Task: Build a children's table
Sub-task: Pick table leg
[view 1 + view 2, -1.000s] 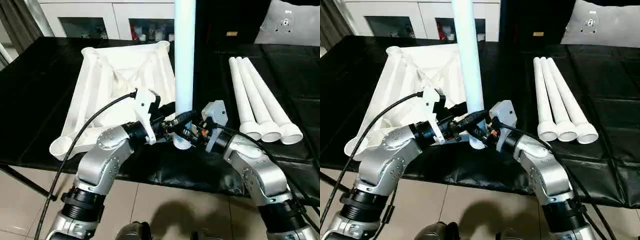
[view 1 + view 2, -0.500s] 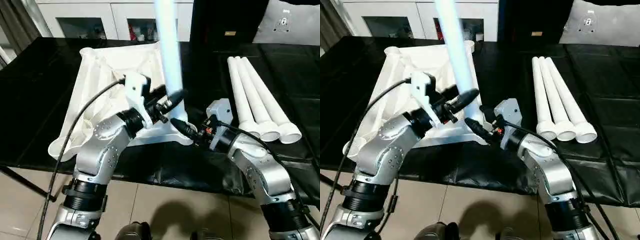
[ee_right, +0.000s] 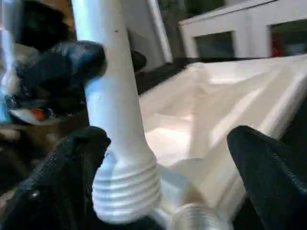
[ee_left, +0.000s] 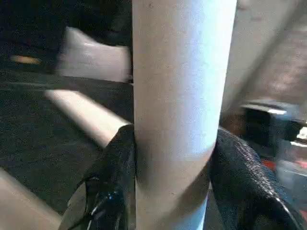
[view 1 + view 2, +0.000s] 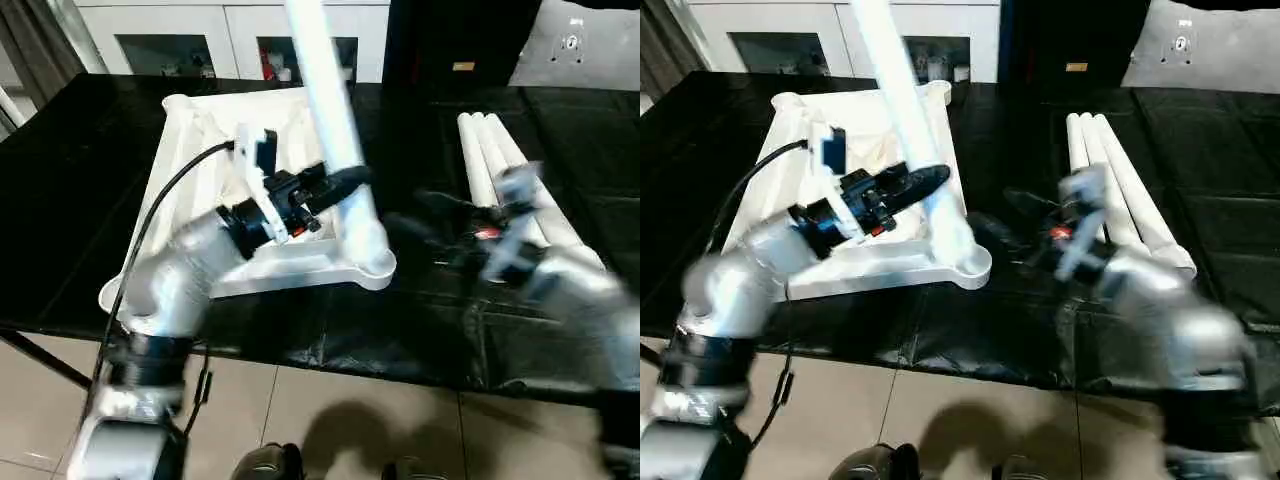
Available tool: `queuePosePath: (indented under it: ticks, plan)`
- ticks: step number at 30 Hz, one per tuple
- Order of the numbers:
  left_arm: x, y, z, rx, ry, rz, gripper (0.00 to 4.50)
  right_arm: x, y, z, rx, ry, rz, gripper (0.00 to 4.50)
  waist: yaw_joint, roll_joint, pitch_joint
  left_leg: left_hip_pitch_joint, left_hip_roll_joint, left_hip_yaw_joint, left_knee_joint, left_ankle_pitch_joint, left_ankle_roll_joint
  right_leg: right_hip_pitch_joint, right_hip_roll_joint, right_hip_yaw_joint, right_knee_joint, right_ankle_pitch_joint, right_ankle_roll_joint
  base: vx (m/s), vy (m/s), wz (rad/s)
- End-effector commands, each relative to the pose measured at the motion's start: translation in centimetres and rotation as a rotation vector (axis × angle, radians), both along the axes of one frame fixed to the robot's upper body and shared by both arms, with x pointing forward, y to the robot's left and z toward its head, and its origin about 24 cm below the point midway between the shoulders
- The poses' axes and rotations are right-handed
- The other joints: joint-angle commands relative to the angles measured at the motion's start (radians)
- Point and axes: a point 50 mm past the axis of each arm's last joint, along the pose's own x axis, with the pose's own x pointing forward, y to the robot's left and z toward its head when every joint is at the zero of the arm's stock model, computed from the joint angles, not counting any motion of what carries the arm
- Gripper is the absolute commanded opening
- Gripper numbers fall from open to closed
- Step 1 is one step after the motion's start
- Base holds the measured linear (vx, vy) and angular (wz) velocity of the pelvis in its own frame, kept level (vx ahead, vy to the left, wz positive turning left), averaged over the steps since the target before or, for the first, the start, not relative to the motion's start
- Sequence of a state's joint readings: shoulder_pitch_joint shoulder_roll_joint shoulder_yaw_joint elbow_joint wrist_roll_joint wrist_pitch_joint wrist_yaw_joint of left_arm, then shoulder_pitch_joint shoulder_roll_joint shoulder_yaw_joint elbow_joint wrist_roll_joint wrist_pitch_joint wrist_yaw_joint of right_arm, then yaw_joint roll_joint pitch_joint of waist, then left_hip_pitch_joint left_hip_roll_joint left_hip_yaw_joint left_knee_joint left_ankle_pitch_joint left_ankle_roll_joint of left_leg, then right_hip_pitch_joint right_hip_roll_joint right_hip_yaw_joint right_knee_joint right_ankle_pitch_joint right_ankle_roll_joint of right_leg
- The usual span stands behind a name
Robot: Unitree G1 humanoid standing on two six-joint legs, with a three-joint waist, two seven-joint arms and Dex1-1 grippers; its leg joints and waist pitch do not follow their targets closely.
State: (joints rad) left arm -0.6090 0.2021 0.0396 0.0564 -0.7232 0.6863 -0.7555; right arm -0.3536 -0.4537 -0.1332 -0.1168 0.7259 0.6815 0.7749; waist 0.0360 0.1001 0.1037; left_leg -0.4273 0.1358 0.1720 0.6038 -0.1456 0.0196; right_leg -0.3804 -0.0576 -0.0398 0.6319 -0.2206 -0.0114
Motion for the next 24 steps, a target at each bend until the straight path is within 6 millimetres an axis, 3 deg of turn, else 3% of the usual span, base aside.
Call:
queuePosePath:
  ticks: [1,7,14,19,23,24]
  plan:
    - [-0.3,0.0,0.9,-0.024,-0.022,-0.092,1.95,-0.4,0.1,1.3,0.063,-0.012,0.067,4.43,0.004,-0.012,-0.078,0.04,0.079,-0.037,-0.06,-0.199,0.075,0.035,-0.09,0.042,-0.085,-0.143,-0.251,0.0,0.0,0.0]
    - [-0.8,-0.2,1.9,-0.035,-0.05,-0.212,1.95,-0.9,-0.2,2.2,0.1,-0.008,0.131,4.43,0.004,-0.006,-0.074,0.043,0.08,-0.036,-0.065,-0.228,0.047,0.032,-0.09,0.042,-0.088,-0.187,-0.243,0.0,0.0,0.0]
    - [-1.3,-0.4,2.2,0.012,-0.077,-0.304,1.95,-1.3,0.2,2.7,0.037,-0.009,0.216,4.43,0.008,-0.009,-0.074,0.043,0.081,-0.036,-0.067,-0.222,0.035,0.033,-0.092,0.044,-0.089,-0.197,-0.235,0.0,0.0,0.0]
    - [-1.9,-1.2,1.7,0.129,-0.161,-0.364,1.95,-1.3,1.4,2.2,-0.088,-0.032,0.32,4.43,0.009,-0.013,-0.075,0.041,0.084,-0.037,-0.068,-0.221,0.038,0.035,-0.095,0.046,-0.091,-0.205,-0.226,0.0,0.0,0.0]
    - [-2.1,-1.7,1.6,0.164,-0.199,-0.389,1.95,-1.4,2.0,2.0,-0.125,-0.019,0.384,4.5,0.009,-0.017,-0.078,0.04,0.086,-0.035,-0.067,-0.202,0.049,0.036,-0.094,0.046,-0.087,-0.179,-0.237,0.0,0.0,0.0]
    - [-2.2,-1.9,1.7,0.163,-0.212,-0.4,1.95,-1.3,2.2,1.9,-0.14,-0.019,0.398,4.3,0.01,-0.018,-0.08,0.04,0.086,-0.035,-0.066,-0.196,0.051,0.036,-0.094,0.045,-0.086,-0.17,-0.243,0.0,0.0,0.0]
